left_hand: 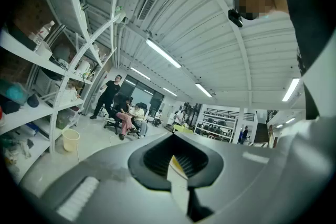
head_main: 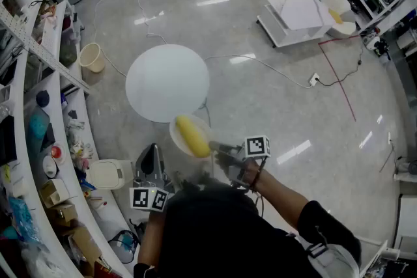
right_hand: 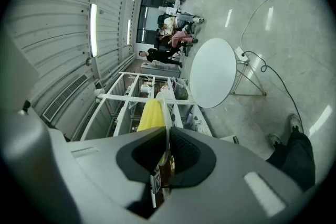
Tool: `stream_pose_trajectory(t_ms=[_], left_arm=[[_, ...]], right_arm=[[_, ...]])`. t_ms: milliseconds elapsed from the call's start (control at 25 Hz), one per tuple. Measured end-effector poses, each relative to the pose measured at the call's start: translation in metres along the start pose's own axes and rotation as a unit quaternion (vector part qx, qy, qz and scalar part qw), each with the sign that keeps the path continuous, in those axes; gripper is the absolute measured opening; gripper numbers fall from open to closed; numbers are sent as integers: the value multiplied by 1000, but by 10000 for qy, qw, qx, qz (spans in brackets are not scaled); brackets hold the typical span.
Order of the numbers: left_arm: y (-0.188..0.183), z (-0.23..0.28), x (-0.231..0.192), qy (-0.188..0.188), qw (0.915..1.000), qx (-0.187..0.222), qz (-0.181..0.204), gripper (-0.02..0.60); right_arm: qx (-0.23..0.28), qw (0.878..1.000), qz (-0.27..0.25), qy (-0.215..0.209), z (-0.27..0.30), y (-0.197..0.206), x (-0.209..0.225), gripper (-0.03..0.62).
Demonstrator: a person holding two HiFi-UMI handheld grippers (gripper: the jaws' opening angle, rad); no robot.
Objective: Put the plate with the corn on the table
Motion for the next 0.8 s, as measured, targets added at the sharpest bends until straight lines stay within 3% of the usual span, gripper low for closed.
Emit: stream_pose_trajectory(t_ms=[160, 800], left_arm=[[1, 0, -1, -23, 10000, 29, -26, 6], [5, 4, 12, -414, 9990, 121, -106, 6]], right_arm=[[-27, 10000, -12, 89, 1, -2, 1, 31], [-233, 9994, -124, -217, -5, -24, 10, 32]])
Point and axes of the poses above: the fingertips, and each gripper's own axes: z forward along the fingers, x to its right, y out of its underside, the point moved 7 cm from there along -z, backward along the fingers, and after that the axes turned 10 degrees about -x, right-handed, at the moved point
